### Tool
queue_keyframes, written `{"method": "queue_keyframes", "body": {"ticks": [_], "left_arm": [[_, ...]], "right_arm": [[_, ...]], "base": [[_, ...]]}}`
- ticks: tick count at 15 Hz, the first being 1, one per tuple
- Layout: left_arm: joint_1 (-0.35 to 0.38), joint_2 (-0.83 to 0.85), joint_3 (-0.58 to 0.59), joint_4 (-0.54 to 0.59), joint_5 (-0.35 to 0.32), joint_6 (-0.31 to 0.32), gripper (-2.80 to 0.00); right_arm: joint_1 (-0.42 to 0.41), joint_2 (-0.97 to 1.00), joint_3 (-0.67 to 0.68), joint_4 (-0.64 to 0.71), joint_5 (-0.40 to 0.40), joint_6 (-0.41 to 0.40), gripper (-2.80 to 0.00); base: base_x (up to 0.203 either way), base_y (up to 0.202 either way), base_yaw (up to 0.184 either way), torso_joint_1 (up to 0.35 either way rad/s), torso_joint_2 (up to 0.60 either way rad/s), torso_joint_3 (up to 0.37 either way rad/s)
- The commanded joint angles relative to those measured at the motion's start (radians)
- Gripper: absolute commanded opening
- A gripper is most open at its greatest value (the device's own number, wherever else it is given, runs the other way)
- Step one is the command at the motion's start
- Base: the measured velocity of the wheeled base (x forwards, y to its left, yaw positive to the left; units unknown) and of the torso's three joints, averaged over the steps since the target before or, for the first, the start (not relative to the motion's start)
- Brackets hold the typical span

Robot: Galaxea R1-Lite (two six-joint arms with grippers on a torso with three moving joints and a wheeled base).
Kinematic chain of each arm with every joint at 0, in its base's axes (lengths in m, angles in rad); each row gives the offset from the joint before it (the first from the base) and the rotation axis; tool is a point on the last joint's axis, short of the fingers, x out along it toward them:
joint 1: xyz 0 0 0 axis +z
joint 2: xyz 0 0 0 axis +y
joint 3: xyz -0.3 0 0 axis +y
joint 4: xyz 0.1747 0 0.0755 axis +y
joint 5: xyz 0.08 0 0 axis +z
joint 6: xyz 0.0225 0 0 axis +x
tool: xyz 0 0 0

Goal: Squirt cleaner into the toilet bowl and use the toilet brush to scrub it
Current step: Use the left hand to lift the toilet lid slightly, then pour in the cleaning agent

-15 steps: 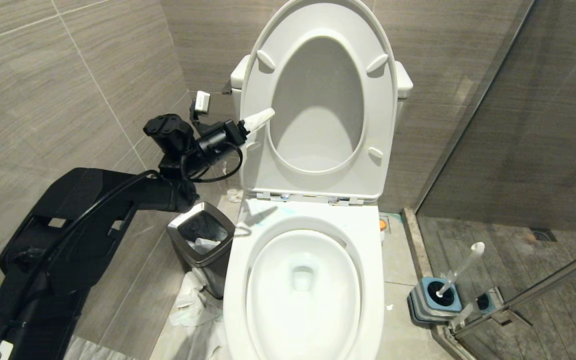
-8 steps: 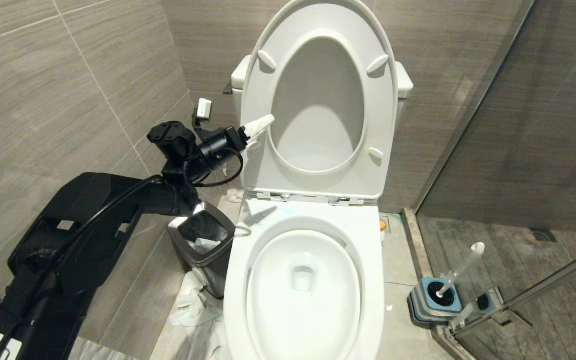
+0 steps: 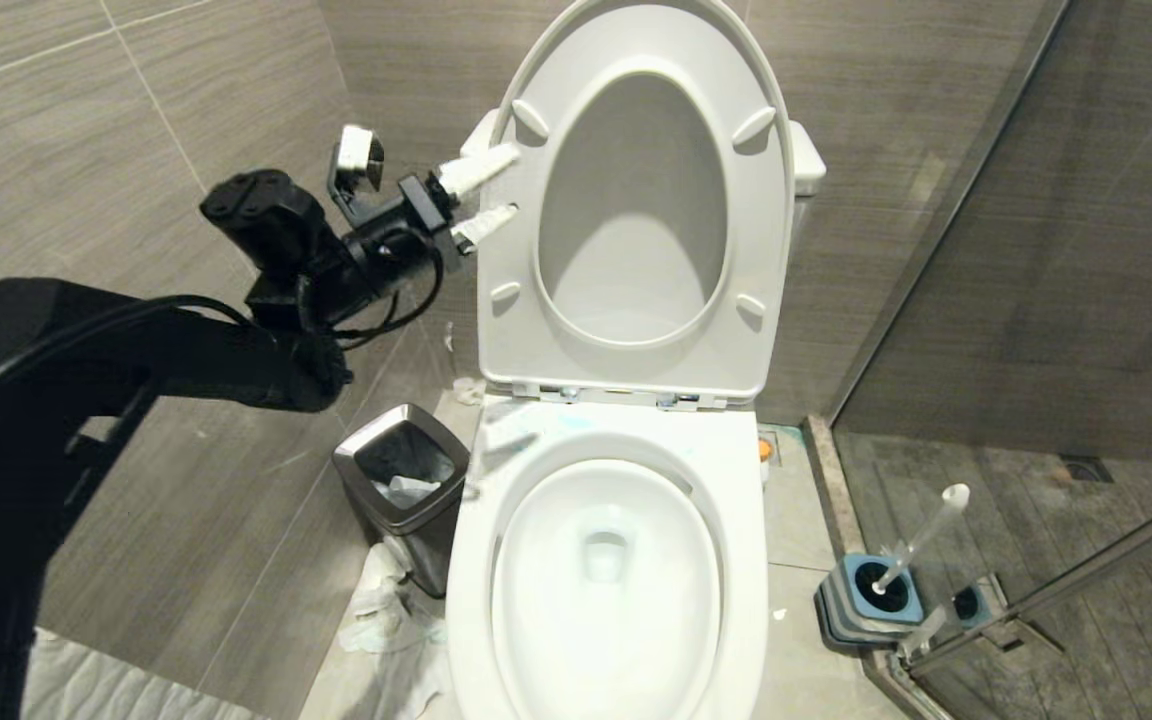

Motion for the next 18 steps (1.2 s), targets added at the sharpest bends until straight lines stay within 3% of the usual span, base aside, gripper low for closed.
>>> {"method": "queue_keyframes", "body": {"ticks": [1, 3, 4, 5, 6, 7, 9, 11, 12, 13, 14, 16, 18], "left_arm": [[-0.022, -0.232, 0.144, -0.006, -0.004, -0.101, 0.0], [-0.054, -0.404, 0.274, 0.079, -0.002, -0.153, 0.0], [-0.073, -0.491, 0.319, 0.173, -0.001, -0.161, 0.0], [-0.091, -0.573, 0.354, 0.313, 0.0, -0.149, 0.0], [-0.106, -0.637, 0.375, 0.494, 0.001, -0.095, 0.0], [-0.122, -0.704, 0.387, 0.698, 0.007, 0.022, 0.0], [-0.158, -0.817, 0.388, 1.069, 0.067, 0.376, 0.0], [-0.188, -0.932, 0.39, 1.371, 0.233, 0.752, 0.0], [-0.193, -0.988, 0.391, 1.489, 0.327, 0.888, 0.0], [-0.198, -1.045, 0.392, 1.561, 0.438, 0.957, 0.0], [-0.213, -1.099, 0.393, 1.601, 0.565, 0.982, 0.0], [-0.252, -1.2, 0.404, 1.633, 0.75, 1.016, 0.0], [-0.264, -1.315, 0.43, 1.672, 0.843, 1.085, 0.0]], "right_arm": [[0.0, -0.001, 0.012, -0.001, 0.001, -0.001, -2.8], [0.0, -0.001, 0.012, -0.001, 0.001, -0.001, -2.8], [0.0, -0.001, 0.012, -0.001, 0.001, -0.001, -2.8], [0.0, -0.001, 0.012, -0.001, 0.001, -0.001, -2.8], [0.0, -0.001, 0.012, -0.001, 0.001, -0.001, -2.8], [0.0, -0.001, 0.012, -0.001, 0.001, -0.001, -2.8], [0.0, -0.001, 0.012, -0.001, 0.001, -0.001, -2.8], [0.0, -0.001, 0.012, -0.001, 0.001, -0.001, -2.8], [0.0, -0.001, 0.013, -0.001, 0.001, -0.001, -2.8], [0.0, -0.001, 0.012, -0.001, 0.001, -0.001, -2.8], [0.0, -0.001, 0.012, -0.001, 0.001, -0.001, -2.8], [0.0, -0.001, 0.012, -0.001, 0.001, -0.001, -2.8], [0.0, -0.001, 0.012, -0.001, 0.001, -0.001, -2.8]], "base": [[0.0, 0.0, 0.0, 0.0, 0.0, 0.0], [0.0, 0.0, 0.0, 0.0, 0.0, 0.0], [0.0, 0.0, 0.0, 0.0, 0.0, 0.0], [0.0, 0.0, 0.0, 0.0, 0.0, 0.0], [0.0, 0.0, 0.0, 0.0, 0.0, 0.0], [0.0, 0.0, 0.0, 0.0, 0.0, 0.0], [0.0, 0.0, 0.0, 0.0, 0.0, 0.0], [0.0, 0.0, 0.0, 0.0, 0.0, 0.0], [0.0, 0.0, 0.0, 0.0, 0.0, 0.0], [0.0, 0.0, 0.0, 0.0, 0.0, 0.0], [0.0, 0.0, 0.0, 0.0, 0.0, 0.0], [0.0, 0.0, 0.0, 0.0, 0.0, 0.0], [0.0, 0.0, 0.0, 0.0, 0.0, 0.0]]}}
